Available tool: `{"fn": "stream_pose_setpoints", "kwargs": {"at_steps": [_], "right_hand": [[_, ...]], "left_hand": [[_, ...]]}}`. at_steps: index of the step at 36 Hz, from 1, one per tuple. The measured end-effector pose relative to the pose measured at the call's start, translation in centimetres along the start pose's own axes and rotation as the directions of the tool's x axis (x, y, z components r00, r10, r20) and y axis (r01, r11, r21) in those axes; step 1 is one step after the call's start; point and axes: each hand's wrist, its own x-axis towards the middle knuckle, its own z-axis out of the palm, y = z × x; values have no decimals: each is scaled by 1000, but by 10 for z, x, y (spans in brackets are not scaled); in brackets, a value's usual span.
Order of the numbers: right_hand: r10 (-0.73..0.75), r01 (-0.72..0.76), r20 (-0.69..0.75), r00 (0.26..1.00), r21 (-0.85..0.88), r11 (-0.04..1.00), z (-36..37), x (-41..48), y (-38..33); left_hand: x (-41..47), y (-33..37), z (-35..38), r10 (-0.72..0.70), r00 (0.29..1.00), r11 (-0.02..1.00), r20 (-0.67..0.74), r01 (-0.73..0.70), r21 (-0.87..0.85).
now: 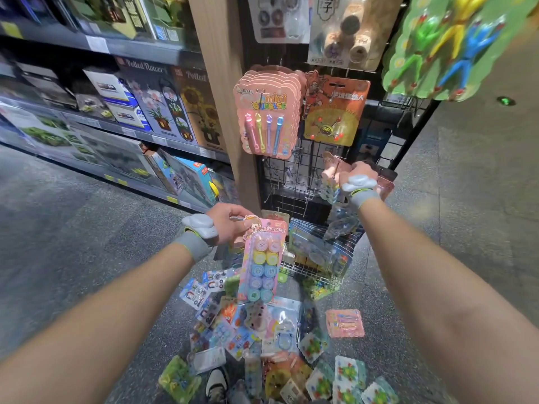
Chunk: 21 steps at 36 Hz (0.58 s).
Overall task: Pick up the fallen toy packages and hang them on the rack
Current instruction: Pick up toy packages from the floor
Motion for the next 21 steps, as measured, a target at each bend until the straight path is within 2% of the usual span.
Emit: {"fn": "stream_pose_setpoints", "kwargs": {"at_steps": [2,5,15,21], "right_hand": [[-7,7,-14,1000,52,999,-1,-14,4],[-17,17,-6,1000,26,999,1,-31,5],[-152,147,174,973,44,988,27,-111,-19],[-251,202,264,931,199,959,39,-142,-37]], "left_hand": [[-6,0,0,2,1000,999,-5,-2,-36],[-8,-2,3,0,1000,998,-15,-1,-65],[-17,-4,2,22,999,995,-47,-26,-93],[-28,1,-10,79,993,996,-90,-83,-37]]}}
